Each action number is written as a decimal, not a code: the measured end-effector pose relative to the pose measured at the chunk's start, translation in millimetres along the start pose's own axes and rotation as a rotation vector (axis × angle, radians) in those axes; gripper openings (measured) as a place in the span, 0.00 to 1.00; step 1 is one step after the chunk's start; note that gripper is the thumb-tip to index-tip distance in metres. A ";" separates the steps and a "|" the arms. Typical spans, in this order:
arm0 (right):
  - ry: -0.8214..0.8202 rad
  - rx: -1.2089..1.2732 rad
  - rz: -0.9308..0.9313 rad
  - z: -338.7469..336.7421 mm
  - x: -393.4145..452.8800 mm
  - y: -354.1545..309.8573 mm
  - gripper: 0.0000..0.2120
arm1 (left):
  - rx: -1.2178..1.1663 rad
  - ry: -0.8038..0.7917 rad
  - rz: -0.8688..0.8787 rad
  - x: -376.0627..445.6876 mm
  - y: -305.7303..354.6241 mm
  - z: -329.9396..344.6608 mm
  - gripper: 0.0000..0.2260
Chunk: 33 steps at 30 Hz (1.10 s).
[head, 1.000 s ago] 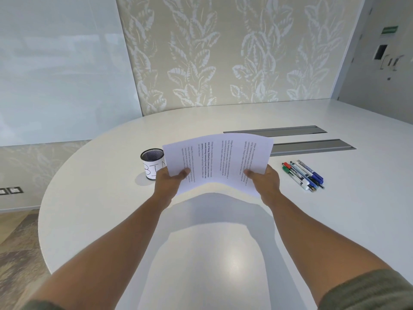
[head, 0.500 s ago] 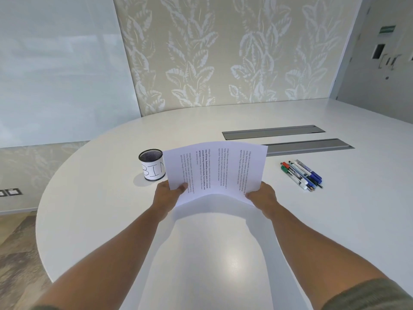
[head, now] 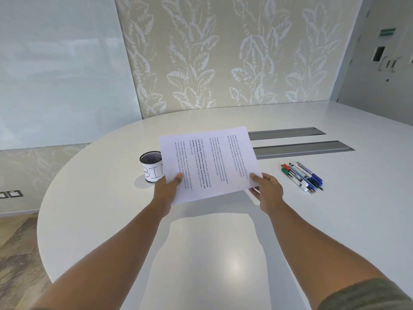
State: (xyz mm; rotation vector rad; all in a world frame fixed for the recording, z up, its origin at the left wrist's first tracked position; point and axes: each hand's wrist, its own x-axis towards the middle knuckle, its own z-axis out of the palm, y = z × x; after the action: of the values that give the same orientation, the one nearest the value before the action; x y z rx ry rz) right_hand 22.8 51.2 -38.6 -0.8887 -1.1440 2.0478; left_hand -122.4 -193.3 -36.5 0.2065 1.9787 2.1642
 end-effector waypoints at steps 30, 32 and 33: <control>-0.219 -0.090 0.027 31.6 -15.3 8.0 0.15 | -0.136 0.028 -0.233 -17.8 -5.6 40.3 0.04; -0.186 -0.139 0.000 23.4 -10.6 1.0 0.15 | -0.192 0.033 -0.227 -14.2 -4.2 36.6 0.03; -0.172 -0.166 -0.013 19.4 -7.9 -2.3 0.15 | -0.215 0.042 -0.224 -12.6 -2.4 34.8 0.02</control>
State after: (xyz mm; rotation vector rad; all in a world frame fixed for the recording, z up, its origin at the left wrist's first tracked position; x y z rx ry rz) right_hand 12.4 37.1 -26.9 -0.7919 -1.4257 2.0742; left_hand -101.8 -162.4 -35.3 -0.0895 1.6807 2.2259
